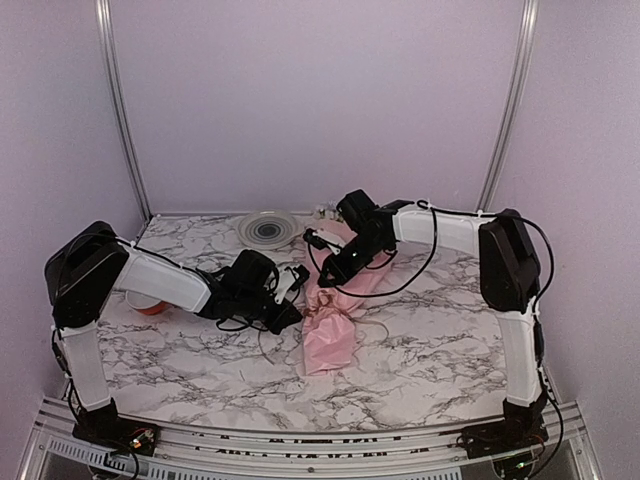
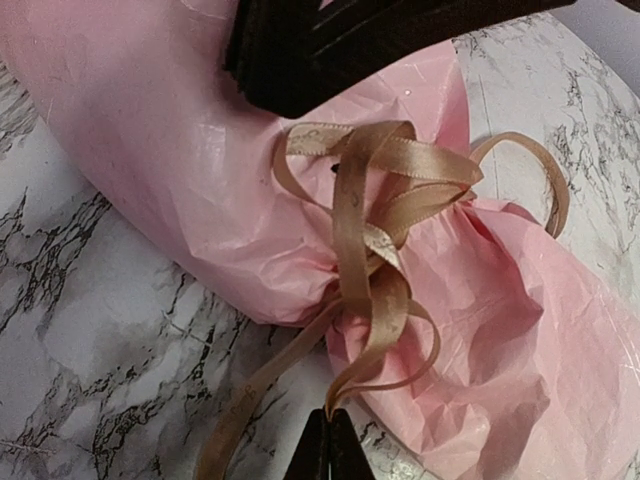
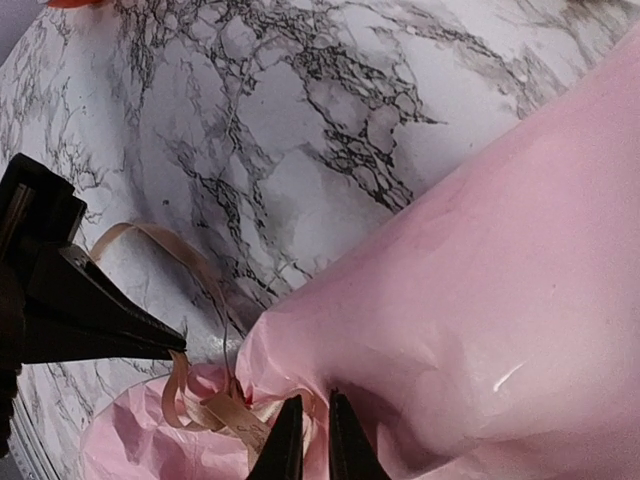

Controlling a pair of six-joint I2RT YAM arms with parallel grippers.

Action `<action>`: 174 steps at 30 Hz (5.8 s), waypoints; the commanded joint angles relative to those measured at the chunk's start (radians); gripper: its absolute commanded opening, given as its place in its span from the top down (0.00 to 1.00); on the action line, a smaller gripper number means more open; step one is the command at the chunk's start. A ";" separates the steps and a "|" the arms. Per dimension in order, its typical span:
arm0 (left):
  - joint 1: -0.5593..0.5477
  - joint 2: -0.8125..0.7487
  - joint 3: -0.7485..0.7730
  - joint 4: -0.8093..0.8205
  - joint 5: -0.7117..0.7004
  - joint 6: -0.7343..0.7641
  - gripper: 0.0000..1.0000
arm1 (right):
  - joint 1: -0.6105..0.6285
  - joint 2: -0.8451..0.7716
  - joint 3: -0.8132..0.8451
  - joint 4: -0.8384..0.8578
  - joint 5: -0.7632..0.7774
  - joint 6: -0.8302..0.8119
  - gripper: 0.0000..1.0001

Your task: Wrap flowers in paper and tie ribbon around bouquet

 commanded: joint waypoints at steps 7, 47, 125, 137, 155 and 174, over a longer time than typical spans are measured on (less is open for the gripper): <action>-0.002 0.016 0.009 0.011 -0.004 -0.014 1.00 | 0.002 0.037 0.038 -0.066 -0.020 -0.072 0.87; -0.002 0.010 -0.001 0.011 -0.006 -0.014 1.00 | -0.024 -0.148 -0.245 0.286 -0.071 0.117 1.00; 0.098 0.021 -0.098 -0.157 -0.125 -0.100 1.00 | -0.440 -0.454 -1.035 0.519 0.015 0.452 1.00; 0.089 0.007 -0.112 -0.157 -0.144 -0.085 1.00 | -0.480 -0.433 -1.045 0.527 -0.057 0.404 1.00; -0.007 -0.196 -0.108 -0.140 -0.081 -0.015 0.65 | -0.482 -0.590 -0.964 0.470 0.010 0.391 0.51; 0.362 -0.393 -0.188 0.000 -1.008 -0.174 0.01 | -0.760 -1.081 -1.292 0.997 0.601 0.458 0.10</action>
